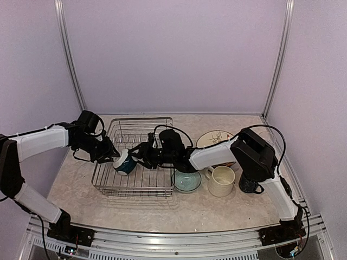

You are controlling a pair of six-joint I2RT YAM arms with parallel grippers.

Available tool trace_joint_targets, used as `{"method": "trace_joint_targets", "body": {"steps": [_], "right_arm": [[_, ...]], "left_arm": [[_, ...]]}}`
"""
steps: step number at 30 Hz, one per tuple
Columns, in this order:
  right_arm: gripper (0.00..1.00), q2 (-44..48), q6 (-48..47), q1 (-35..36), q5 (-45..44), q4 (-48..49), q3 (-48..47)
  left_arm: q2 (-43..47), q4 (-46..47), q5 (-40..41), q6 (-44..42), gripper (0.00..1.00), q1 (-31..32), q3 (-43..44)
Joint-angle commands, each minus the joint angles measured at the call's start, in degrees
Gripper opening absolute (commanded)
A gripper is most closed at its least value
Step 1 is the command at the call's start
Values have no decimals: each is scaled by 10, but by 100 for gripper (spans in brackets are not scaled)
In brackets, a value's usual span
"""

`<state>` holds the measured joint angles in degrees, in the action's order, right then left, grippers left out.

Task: Unload the mixed dishes from the dish rack
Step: Grab the bowl from the dish rack.

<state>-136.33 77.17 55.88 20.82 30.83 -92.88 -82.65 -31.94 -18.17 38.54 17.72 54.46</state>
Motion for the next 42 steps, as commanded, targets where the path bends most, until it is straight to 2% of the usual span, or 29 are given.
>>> {"method": "trace_joint_targets", "body": {"steps": [1, 3, 10, 13, 18, 24, 31, 42], "right_arm": [[49, -36, 14, 10, 45, 120, -58], [46, -45, 21, 14, 54, 134, -77], [44, -70, 37, 20, 65, 127, -113], [32, -87, 62, 21, 78, 150, -126], [28, -79, 44, 24, 81, 130, -127], [13, -85, 56, 24, 82, 152, -130], [1, -69, 62, 23, 80, 185, -99], [0, -22, 25, 26, 93, 173, -80]], "left_arm": [[-20, -23, -23, -9, 36, 13, -29], [-21, -22, -28, -9, 34, 14, -30], [-1, -30, -31, -9, 34, 17, -25], [6, -29, -30, -8, 34, 19, -29], [6, -19, -41, -3, 34, 32, -28], [2, -23, -31, 2, 35, 42, -30], [35, -62, 5, 4, 41, 56, -24], [170, -97, 35, -11, 55, 50, -5]]}}
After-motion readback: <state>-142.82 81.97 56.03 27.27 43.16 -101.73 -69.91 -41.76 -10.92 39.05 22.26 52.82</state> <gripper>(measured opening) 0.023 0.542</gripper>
